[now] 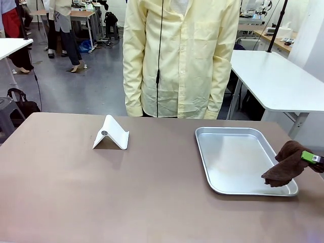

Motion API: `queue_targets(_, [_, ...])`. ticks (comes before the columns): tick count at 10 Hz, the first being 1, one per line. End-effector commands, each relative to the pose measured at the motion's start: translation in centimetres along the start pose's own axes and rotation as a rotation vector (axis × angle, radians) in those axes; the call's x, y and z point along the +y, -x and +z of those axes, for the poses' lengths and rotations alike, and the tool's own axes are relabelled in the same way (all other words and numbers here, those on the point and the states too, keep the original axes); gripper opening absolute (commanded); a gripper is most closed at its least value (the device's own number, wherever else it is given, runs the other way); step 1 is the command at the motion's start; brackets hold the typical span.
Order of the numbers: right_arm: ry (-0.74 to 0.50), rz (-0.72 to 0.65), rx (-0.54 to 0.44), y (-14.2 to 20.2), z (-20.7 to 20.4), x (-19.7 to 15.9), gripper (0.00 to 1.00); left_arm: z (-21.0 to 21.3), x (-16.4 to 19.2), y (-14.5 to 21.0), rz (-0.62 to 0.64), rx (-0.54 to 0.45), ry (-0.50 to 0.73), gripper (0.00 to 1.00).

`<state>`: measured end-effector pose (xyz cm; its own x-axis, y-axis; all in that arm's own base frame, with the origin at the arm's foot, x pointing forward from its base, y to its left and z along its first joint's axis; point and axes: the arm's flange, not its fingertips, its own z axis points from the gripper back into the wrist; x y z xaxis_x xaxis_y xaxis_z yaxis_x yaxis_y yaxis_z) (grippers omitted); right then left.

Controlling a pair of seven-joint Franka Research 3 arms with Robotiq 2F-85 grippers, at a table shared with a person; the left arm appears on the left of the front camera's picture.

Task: Clean the surface of the table.
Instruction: Clean the area not pointed to by the person, then return the Lint Roller and towel to their original positions.

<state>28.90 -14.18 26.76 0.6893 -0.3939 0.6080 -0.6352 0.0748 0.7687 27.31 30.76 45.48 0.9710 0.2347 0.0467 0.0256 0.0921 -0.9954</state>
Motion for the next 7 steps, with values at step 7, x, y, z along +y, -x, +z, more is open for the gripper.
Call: queue_targets(7, [0.003,-0.005,0.006,-0.38,-0.01,0.43,0.06,0.55,-0.77,-0.46,-0.01,-0.023,0.009,0.22])
